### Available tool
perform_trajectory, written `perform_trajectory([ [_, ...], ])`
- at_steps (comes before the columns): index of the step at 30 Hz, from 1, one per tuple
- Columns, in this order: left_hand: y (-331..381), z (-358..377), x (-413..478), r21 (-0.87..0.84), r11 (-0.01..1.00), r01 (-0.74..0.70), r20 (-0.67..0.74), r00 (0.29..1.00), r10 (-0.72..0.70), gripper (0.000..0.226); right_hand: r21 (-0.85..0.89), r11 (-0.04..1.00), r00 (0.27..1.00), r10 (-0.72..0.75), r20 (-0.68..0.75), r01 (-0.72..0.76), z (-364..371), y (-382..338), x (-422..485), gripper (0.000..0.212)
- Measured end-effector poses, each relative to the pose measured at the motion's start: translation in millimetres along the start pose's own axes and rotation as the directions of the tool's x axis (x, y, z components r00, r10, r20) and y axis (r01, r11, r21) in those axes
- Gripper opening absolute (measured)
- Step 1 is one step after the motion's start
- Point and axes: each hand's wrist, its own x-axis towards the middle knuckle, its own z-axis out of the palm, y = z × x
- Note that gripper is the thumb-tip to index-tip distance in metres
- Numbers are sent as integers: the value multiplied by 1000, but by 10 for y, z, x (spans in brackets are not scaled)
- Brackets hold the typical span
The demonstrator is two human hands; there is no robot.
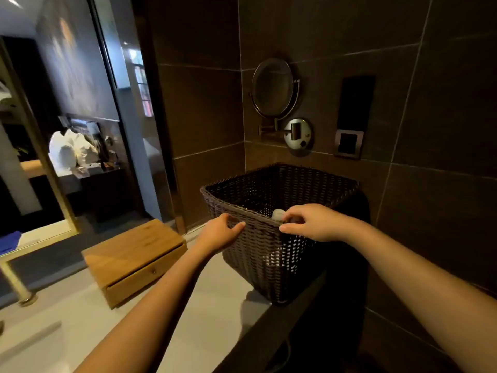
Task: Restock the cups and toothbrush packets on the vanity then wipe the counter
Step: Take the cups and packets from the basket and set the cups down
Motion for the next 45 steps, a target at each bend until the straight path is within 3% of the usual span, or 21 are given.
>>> perform_trajectory([
  [4, -137, 8, 411, -163, 978, 129, -118, 982, -149, 62, -110, 994, 999, -23, -26, 20, -20, 108, 489, 45],
  [7, -271, 4, 791, -254, 945, 204, -139, 960, -245, 81, -102, 991, 989, -73, 128, 86, -2, 194, 854, 42],
  [9, -341, -16, 1016, -336, 894, 295, -117, 929, -351, 90, -61, 992, 967, -97, 237, 115, 22, 214, 995, 26],
  [12, -386, 17, 1245, -468, 779, 417, -99, 852, -515, 87, 55, 992, 936, -125, 330, 113, 13, 249, 1136, 26],
  [17, -476, 206, 1325, -831, 507, 227, -62, 869, -490, 75, 184, 974, 860, -204, 468, 132, 1, 374, 1321, 31],
  [23, -502, 274, 1353, -934, 338, 113, -52, 895, -444, 63, 206, 972, 739, -218, 637, 109, -14, 448, 1636, 26],
  [28, -479, 228, 1411, -963, 248, 105, -31, 871, -490, 51, 51, 980, 779, -183, 600, 191, -27, 851, 2230, 41],
  [34, -262, 256, 1385, -987, 156, 36, -65, 797, -600, 33, -264, 923, 849, -111, 516, 281, 17, 1451, 3035, 48],
  [45, -163, 218, 1335, -982, 174, 75, -48, 793, -607, 35, -421, 868, 908, -74, 412, 262, 472, 2103, 3621, 68],
])
